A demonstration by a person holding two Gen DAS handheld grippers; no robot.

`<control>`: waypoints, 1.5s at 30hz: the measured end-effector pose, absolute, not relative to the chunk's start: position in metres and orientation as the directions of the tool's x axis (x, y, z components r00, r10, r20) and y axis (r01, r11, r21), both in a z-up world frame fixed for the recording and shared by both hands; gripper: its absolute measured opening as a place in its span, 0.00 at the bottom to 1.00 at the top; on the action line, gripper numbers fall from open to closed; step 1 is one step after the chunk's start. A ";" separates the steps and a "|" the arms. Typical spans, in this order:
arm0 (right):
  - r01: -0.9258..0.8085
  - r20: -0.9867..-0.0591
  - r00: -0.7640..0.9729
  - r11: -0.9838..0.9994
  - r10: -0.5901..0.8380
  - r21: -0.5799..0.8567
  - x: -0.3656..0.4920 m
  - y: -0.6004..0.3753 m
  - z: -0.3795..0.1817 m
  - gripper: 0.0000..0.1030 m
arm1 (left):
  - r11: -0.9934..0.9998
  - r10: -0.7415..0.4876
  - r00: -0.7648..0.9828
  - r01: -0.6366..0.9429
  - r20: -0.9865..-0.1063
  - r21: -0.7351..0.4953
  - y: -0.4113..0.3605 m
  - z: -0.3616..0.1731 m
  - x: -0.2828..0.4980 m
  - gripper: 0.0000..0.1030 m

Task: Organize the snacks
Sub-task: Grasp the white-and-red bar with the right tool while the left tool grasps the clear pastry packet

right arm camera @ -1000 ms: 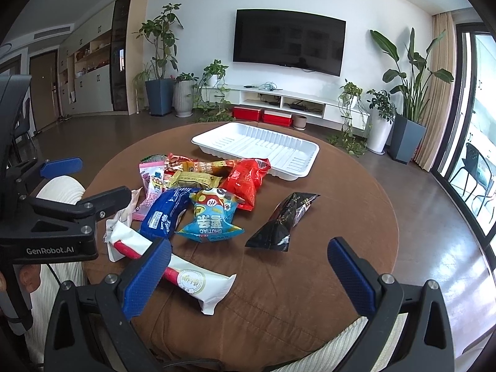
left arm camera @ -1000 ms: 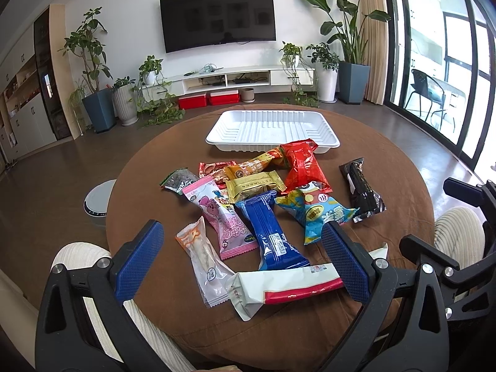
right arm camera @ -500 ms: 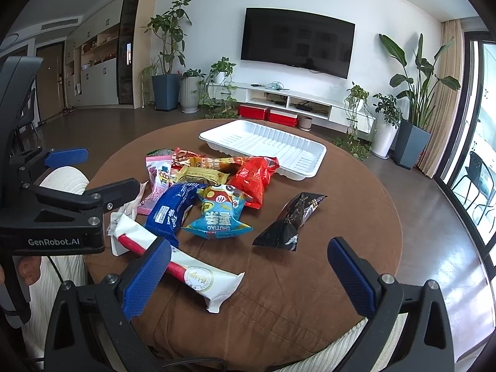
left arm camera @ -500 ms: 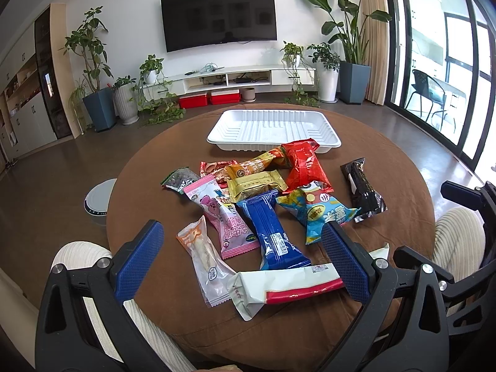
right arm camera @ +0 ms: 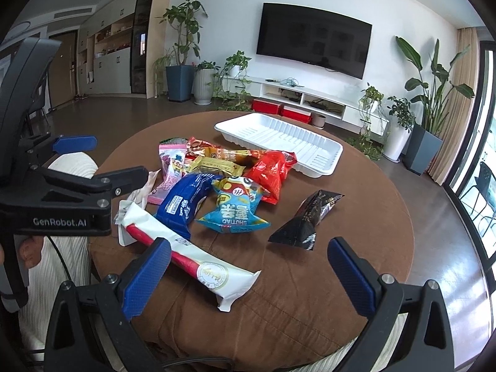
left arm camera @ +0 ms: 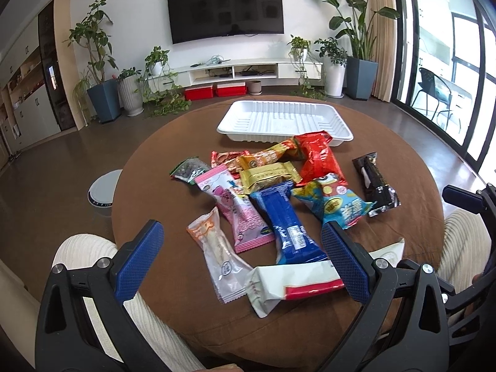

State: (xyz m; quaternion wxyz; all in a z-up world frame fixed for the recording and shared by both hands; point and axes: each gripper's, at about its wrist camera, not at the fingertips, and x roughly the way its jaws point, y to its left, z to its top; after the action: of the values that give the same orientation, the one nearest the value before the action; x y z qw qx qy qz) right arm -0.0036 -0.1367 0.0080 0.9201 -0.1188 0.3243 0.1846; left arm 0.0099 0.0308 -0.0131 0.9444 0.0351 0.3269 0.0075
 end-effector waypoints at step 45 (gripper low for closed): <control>-0.781 -0.829 0.291 0.619 0.477 0.082 0.029 -0.085 -0.041 0.21 | 0.995 0.084 0.600 -0.100 -0.796 0.029 0.100 -0.085 0.081 1.00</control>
State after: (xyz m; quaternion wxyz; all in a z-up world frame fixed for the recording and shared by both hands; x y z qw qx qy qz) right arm 0.0291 -0.0853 -0.0411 0.7845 -0.1727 0.4404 0.4009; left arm 0.0813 0.1002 -0.0847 0.8944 -0.0091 0.4442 0.0515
